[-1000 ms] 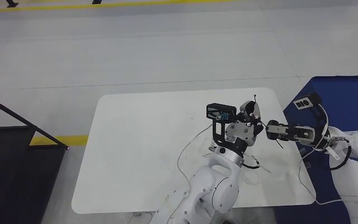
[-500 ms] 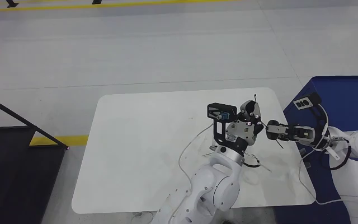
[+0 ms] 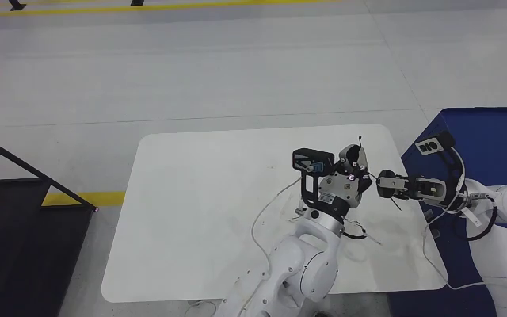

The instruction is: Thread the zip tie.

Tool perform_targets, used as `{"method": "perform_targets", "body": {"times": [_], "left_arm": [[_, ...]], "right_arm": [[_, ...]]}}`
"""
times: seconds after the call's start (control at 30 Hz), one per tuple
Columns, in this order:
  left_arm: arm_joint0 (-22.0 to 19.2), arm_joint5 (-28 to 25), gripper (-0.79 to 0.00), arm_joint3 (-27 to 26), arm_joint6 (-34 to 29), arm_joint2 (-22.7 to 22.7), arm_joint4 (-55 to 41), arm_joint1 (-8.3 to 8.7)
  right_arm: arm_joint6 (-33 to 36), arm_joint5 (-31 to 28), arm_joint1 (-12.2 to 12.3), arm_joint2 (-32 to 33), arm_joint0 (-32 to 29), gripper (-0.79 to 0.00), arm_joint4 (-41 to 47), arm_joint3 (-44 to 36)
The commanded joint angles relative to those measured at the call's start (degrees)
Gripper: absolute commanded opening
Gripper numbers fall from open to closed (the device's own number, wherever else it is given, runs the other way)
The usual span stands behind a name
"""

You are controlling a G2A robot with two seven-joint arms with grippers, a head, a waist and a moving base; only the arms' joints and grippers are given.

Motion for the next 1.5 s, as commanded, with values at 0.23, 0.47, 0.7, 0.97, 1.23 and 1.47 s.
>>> {"method": "perform_targets", "body": {"times": [0.23, 0.47, 0.7, 0.97, 1.23, 1.47], "left_arm": [[-0.30, 0.25, -0.785, 0.61, -1.09, 0.26, -0.38, -0.11], [-0.98, 2.19, -0.785, 1.21, -3.41, -0.19, -2.18, -0.58], [-1.53, 3.78, -0.785, 0.73, -5.95, -1.20, -6.03, -1.06], [-1.26, 5.50, -0.785, -1.51, -11.18, -3.34, -9.77, -1.20], [-1.73, 6.72, -0.785, -1.90, -14.65, -5.41, -15.02, -1.60], [-2.13, 8.14, -0.785, -2.03, -15.69, -6.64, -17.83, -2.01]], "right_arm": [[0.00, 0.00, 0.00, 0.00, 0.00, -0.785, 0.00, 0.00], [-0.43, 0.02, -0.01, -0.02, -0.07, -0.785, -0.05, -0.12], [-3.11, -0.22, 0.03, 0.28, -1.55, -0.785, -0.59, -2.18], [-3.18, 0.13, 0.16, 0.09, -1.44, -0.785, -0.46, -2.11], [-2.97, 0.43, 0.32, -0.20, -0.88, -0.785, -0.52, -1.81], [-2.59, 0.39, 0.46, -0.30, -0.42, -0.785, -0.43, -1.41]]}}
